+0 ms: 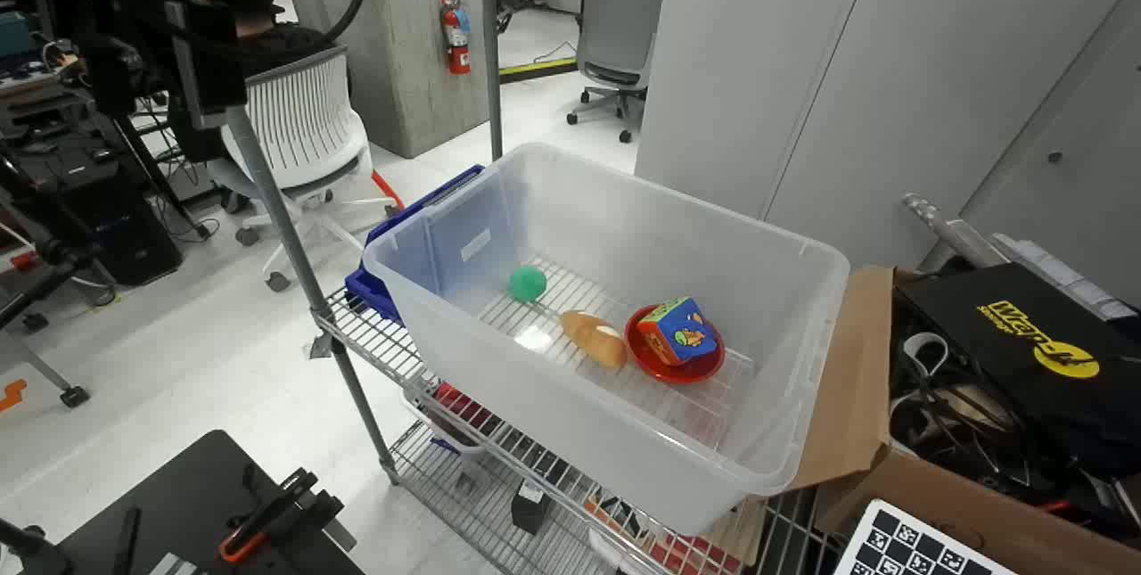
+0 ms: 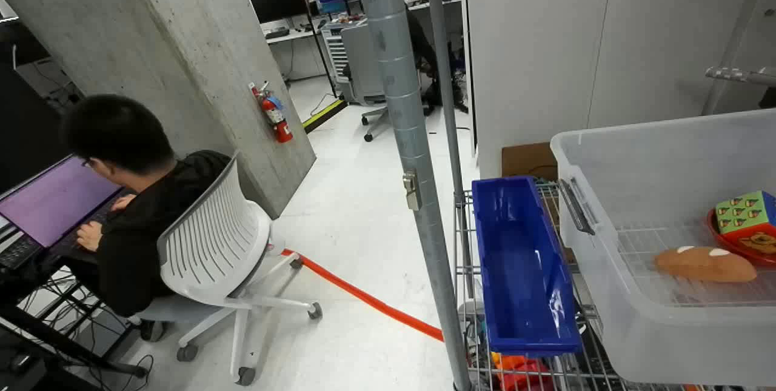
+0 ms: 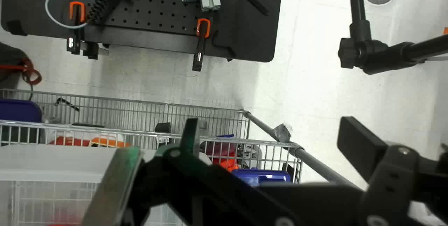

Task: Move the green plush toy inside the container forwards

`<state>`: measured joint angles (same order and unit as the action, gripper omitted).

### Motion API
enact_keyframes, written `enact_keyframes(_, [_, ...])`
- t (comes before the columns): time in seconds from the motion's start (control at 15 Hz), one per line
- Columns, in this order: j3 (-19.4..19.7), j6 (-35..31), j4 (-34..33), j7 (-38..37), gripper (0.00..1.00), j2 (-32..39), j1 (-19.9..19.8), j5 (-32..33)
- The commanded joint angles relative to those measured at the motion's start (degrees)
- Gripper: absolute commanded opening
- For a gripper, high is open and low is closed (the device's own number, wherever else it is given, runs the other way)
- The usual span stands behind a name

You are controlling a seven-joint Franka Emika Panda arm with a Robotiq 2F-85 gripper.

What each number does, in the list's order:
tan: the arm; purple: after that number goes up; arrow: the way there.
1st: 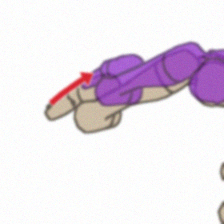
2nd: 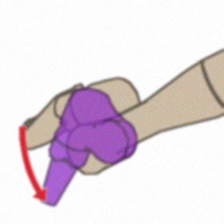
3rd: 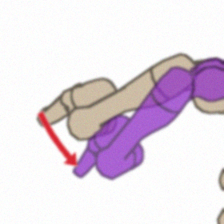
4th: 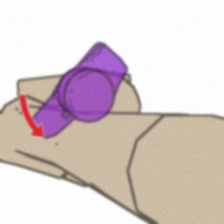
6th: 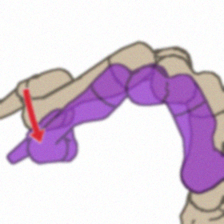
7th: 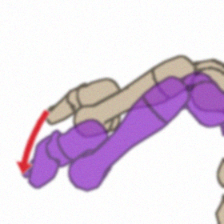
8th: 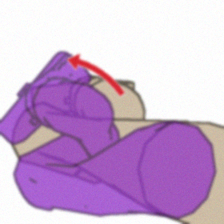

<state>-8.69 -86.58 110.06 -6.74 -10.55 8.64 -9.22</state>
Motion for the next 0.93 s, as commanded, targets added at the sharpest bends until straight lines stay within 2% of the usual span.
enact_keyframes(0.0, [-0.2,0.1,-0.2,0.0,1.00,0.0,-0.2,0.0])
enact_keyframes(0.47, [-0.4,-1.7,0.7,-0.8,1.00,0.9,-0.3,1.1])
enact_keyframes(0.67, [-0.5,-6.3,2.1,-2.2,1.00,3.9,-0.6,2.9])
enact_keyframes(0.87, [-0.2,-14.5,3.1,-3.6,1.00,7.2,-0.6,4.5])
